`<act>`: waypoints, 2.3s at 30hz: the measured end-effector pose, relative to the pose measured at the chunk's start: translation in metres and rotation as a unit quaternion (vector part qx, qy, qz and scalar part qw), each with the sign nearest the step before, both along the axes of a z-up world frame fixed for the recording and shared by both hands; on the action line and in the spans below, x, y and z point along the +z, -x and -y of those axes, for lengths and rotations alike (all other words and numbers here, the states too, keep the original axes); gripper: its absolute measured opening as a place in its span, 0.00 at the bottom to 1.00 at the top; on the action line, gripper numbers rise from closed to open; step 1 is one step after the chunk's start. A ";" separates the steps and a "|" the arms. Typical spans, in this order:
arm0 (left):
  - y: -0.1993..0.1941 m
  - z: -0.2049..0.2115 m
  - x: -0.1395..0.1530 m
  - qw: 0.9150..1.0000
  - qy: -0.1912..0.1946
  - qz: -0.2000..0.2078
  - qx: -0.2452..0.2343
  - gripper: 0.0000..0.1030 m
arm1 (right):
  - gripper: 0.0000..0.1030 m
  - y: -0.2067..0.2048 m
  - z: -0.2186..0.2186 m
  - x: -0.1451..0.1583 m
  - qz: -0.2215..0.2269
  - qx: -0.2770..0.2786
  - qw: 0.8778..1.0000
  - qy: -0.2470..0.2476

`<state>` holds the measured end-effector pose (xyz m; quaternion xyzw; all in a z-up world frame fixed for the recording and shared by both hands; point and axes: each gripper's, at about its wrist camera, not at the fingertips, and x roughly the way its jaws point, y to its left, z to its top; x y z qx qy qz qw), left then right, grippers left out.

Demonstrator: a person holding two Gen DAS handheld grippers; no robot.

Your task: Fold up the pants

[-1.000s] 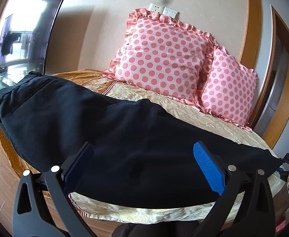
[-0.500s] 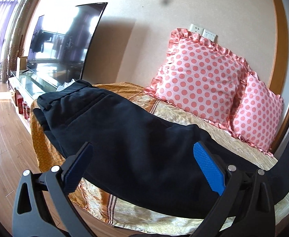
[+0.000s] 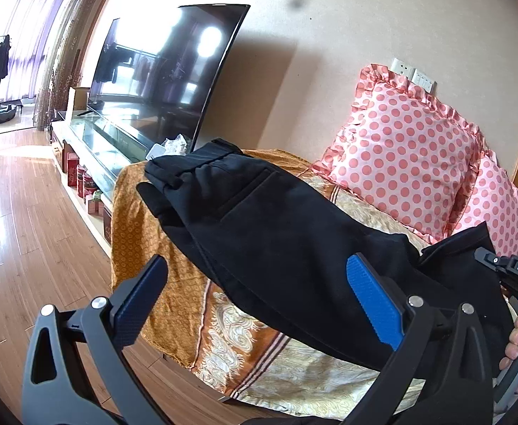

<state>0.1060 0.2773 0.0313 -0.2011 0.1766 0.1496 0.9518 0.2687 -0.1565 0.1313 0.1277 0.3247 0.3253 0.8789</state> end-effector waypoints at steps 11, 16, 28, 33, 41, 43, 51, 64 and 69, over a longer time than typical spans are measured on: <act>0.002 -0.021 -0.010 0.999 0.022 -0.011 0.027 0.98 | 0.06 0.020 -0.070 0.017 0.059 0.060 0.996 -0.004; 0.010 -0.030 -0.012 0.999 0.016 -0.018 0.044 0.98 | 0.06 0.036 -0.113 -0.009 0.046 0.133 0.986 0.092; -0.008 -0.088 -0.040 0.989 0.140 -0.037 -0.002 0.98 | 0.73 0.056 -0.108 -0.020 0.000 0.197 0.979 0.047; -0.027 -0.106 -0.052 0.977 0.202 -0.047 -0.040 0.98 | 0.76 0.057 -0.124 -0.046 -0.038 0.225 0.970 0.087; -0.065 -0.133 -0.056 0.943 0.324 -0.024 -0.073 0.98 | 0.76 0.054 -0.100 -0.039 -0.060 0.205 0.976 0.049; -0.070 -0.140 -0.061 0.934 0.350 -0.026 -0.064 0.97 | 0.76 0.055 -0.097 -0.039 -0.061 0.206 0.976 0.044; -0.077 -0.133 -0.037 0.938 0.342 -0.028 -0.050 0.64 | 0.77 0.054 -0.086 -0.043 -0.057 0.203 0.977 0.030; -0.091 -0.130 -0.021 0.952 0.296 -0.083 0.013 0.23 | 0.81 0.050 -0.049 -0.043 -0.048 0.182 0.982 -0.006; -0.086 -0.121 -0.012 0.959 0.276 -0.062 0.018 0.11 | 0.81 0.048 -0.022 -0.042 -0.048 0.160 0.986 -0.019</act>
